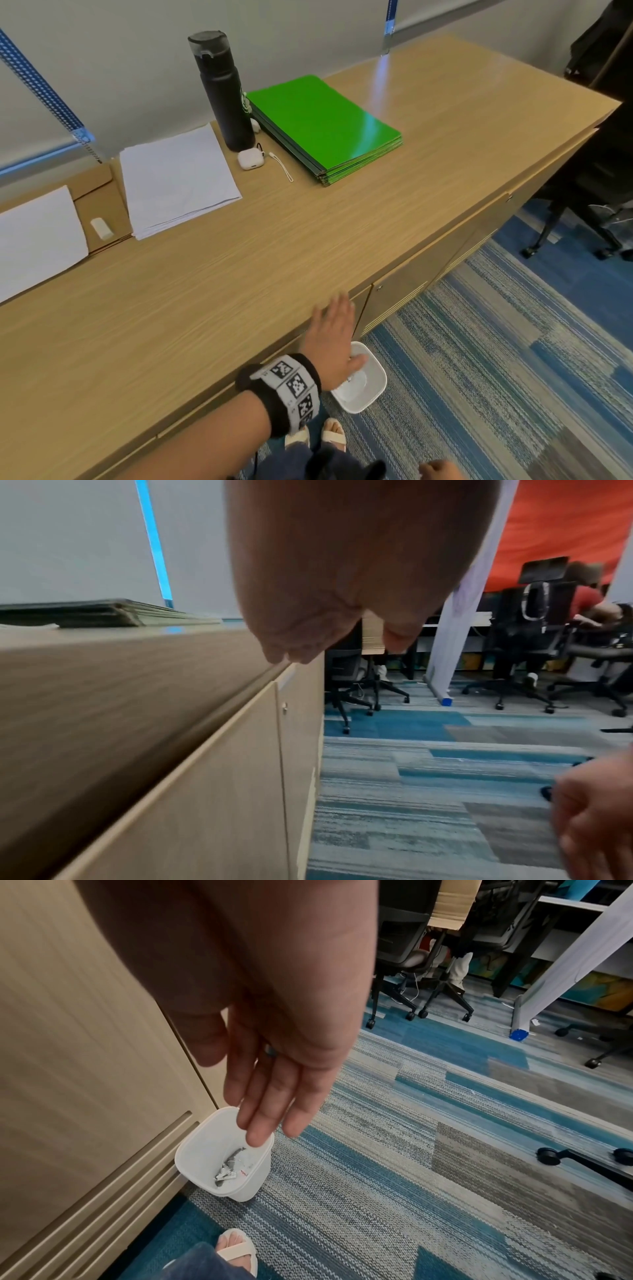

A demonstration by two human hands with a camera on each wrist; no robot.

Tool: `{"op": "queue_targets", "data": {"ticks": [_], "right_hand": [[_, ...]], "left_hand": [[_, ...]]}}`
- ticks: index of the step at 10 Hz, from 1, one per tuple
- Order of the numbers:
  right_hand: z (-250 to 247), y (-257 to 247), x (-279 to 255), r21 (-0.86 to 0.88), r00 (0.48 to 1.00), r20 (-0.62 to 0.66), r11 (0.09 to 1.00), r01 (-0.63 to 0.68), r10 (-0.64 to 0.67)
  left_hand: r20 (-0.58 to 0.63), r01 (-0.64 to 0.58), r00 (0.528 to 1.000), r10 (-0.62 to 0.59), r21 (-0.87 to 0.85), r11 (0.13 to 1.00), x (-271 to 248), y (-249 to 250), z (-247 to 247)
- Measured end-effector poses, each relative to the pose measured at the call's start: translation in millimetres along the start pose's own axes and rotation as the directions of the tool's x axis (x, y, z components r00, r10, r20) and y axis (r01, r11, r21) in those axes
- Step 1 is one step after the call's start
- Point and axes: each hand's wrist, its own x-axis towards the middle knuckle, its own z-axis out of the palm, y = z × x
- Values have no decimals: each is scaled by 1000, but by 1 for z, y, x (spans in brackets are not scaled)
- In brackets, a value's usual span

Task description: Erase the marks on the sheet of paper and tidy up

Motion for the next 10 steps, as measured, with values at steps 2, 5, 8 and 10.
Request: {"op": "queue_targets", "data": {"ticks": [2,5,8,10], "right_hand": [[-2,-2,-2,2,999,-11,999,33,-33],[-2,8,7,-14,999,24,999,32,-31],[-7,-5,11,-82,999,31,996,46,-44],[-4,-8,26,-111,997,15,991,72,-71]], "left_hand": [[-141,-117,986,89,-207,971,10,17,10],[-328,-84,945,5,-227,970,19,12,-19],[-164,-174,977,134,-261,950,20,16,-11],[-393,-279,910,130,-351,894,14,9,-25]]}}
